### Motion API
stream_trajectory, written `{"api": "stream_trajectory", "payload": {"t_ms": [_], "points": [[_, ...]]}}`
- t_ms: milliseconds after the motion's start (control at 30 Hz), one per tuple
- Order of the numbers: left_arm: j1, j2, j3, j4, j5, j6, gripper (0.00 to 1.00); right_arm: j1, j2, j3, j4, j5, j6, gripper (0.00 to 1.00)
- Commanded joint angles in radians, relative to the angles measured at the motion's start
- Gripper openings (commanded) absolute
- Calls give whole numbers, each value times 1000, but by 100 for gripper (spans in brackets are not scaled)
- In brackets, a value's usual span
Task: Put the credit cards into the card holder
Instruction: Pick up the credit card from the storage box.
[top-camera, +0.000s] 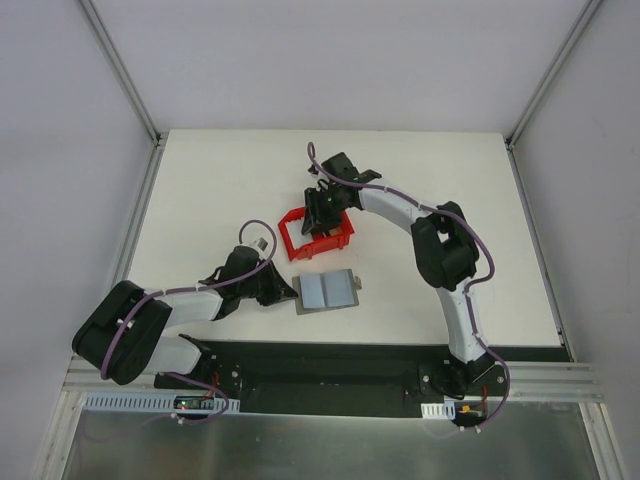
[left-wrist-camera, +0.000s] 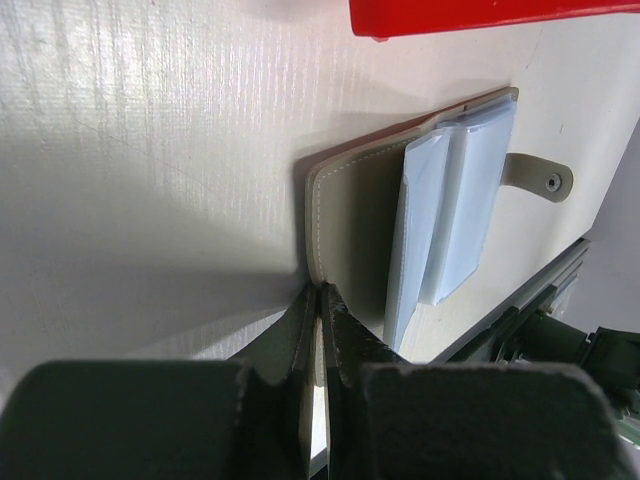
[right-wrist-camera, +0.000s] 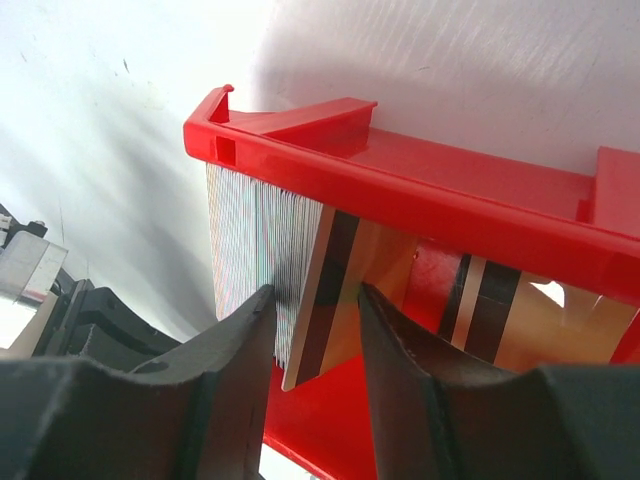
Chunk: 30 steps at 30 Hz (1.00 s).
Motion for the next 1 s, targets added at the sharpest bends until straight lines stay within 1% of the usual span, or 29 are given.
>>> {"api": "stream_trajectory", "payload": {"t_ms": [0,100,167,433,500,567,600,700,867,967], "points": [[-10,24,-12,-84,-36,38,0,2,-86,-8,23,-31,14,39],[-10,26,-14,-83,-36,38,0,3,-101,-14,24,-25,15,36],[-10,27,-14,-84,-34,40,0,3,-114,-22,24,-19,14,32],[-10,32,-14,-81,-36,38,0,2,-146,-30,17,2,6,21],[-10,32,-12,-81,-36,38,0,2,-155,-27,4,33,-3,15],[-10,34,-12,-80,-34,38,0,3,-167,-26,-11,96,-14,10],[-10,34,-15,-81,-34,40,0,2,-175,-25,-19,125,-18,6],[-10,38,-16,-80,-38,40,0,3,-202,-30,-19,203,-34,1],[-10,46,-20,-78,-41,40,0,-1,-291,-63,19,274,-60,0],[-10,47,-20,-80,-42,40,0,-6,-402,-150,62,272,-51,0]]}}
